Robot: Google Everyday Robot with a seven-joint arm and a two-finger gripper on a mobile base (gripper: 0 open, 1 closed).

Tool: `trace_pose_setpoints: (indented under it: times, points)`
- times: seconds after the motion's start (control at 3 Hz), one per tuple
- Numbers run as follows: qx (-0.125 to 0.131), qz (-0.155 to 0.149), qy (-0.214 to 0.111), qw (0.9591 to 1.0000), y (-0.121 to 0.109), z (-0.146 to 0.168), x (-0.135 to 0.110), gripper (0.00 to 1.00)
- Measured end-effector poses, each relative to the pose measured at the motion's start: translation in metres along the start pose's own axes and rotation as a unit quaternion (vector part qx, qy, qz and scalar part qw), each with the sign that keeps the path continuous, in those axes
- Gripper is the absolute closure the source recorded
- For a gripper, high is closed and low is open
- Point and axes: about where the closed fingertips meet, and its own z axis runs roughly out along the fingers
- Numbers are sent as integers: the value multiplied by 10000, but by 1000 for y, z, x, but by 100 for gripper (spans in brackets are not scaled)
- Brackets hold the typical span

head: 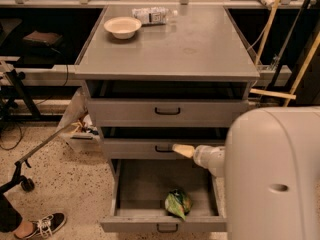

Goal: Place green rice chip bag into bottom drawer

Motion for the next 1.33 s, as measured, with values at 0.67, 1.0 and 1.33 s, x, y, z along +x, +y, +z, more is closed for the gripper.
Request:
trace_pose_setpoints:
  times: [0.67, 1.0, 1.33]
  points:
    - [-453, 224, -915, 9945, 50, -98, -153, 0]
    - [-453, 224, -915, 9945, 50, -98, -153, 0]
    - [-453, 223, -915, 9945, 48, -102, -149, 0]
